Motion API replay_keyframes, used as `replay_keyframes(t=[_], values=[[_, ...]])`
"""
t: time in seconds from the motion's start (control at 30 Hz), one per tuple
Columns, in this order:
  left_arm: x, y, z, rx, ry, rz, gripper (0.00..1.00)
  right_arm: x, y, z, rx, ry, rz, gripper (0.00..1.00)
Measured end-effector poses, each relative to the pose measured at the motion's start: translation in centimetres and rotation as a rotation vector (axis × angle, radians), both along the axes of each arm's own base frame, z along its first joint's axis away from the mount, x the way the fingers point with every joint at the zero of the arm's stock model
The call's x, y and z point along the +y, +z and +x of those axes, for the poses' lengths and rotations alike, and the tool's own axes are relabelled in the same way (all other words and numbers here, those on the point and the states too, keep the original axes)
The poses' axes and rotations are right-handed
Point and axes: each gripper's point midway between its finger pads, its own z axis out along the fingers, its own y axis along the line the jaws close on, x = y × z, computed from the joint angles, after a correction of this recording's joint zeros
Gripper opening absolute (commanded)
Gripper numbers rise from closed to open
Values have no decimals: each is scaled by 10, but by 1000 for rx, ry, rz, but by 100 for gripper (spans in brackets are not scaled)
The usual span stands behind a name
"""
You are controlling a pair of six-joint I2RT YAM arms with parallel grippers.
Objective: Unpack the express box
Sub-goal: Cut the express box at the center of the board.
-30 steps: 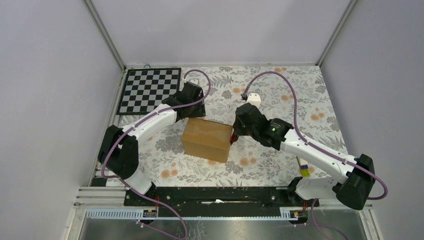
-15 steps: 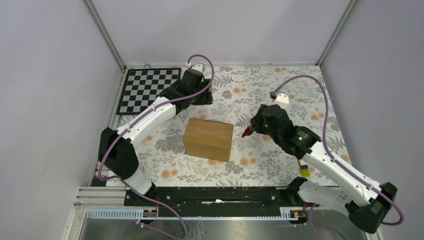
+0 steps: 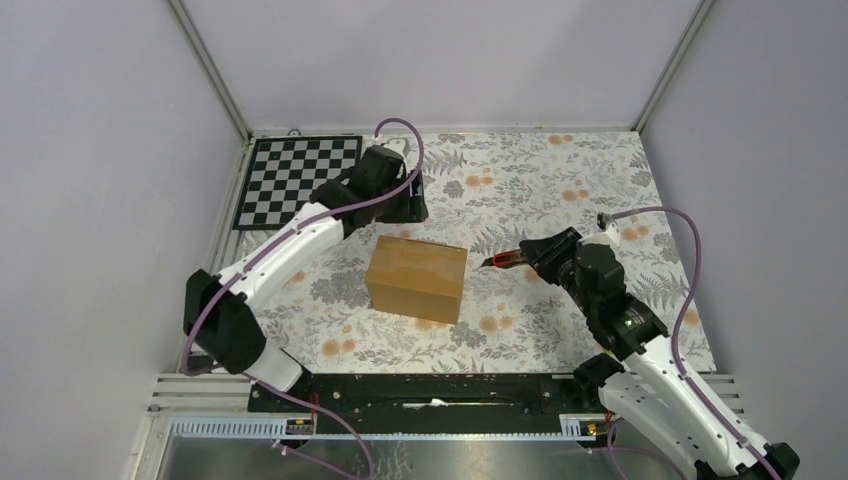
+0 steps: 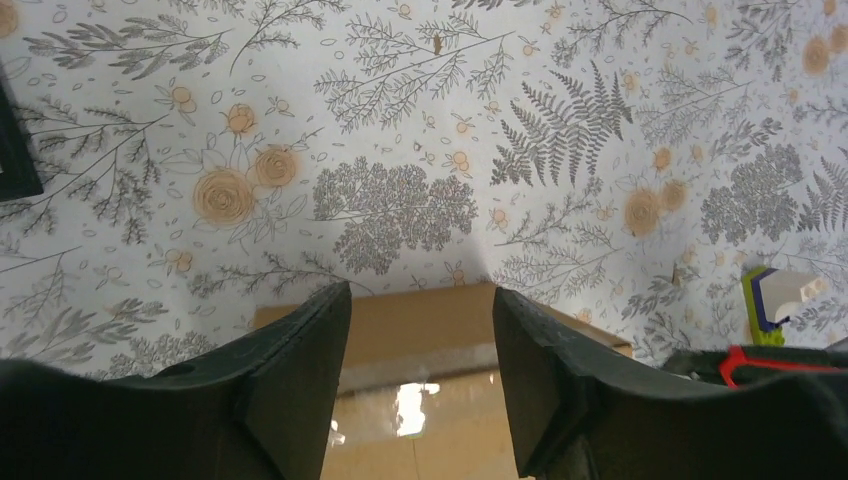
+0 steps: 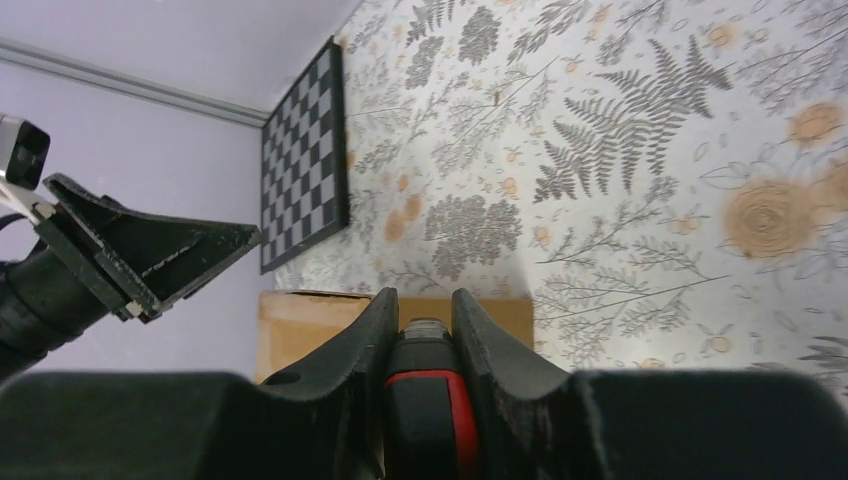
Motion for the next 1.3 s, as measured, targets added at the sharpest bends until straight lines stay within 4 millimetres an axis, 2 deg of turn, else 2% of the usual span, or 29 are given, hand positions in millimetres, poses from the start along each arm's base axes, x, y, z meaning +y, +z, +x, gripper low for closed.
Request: replay_keyframes(t=[0.2,0.33,0.47,0.7,0.87,1.3], values=[[20,27,-20,-34,26,5,70,17,-2,1,-17,33,146,0],[34,35,-25,-44,54,7,72,19,-1,-1,-34,28,205,0],[47,20,-33,2,80,25,73,21,6,1,-58,20,261,0],[59,-3,-39,76,100,36,73,21,3,2,-53,6,296,0],[60,-3,-39,82,100,29,74,16,7,-2,-70,-4,305,0],[66,-7,-43,104,85,59,78,15,-5,-10,-32,5,288,0]])
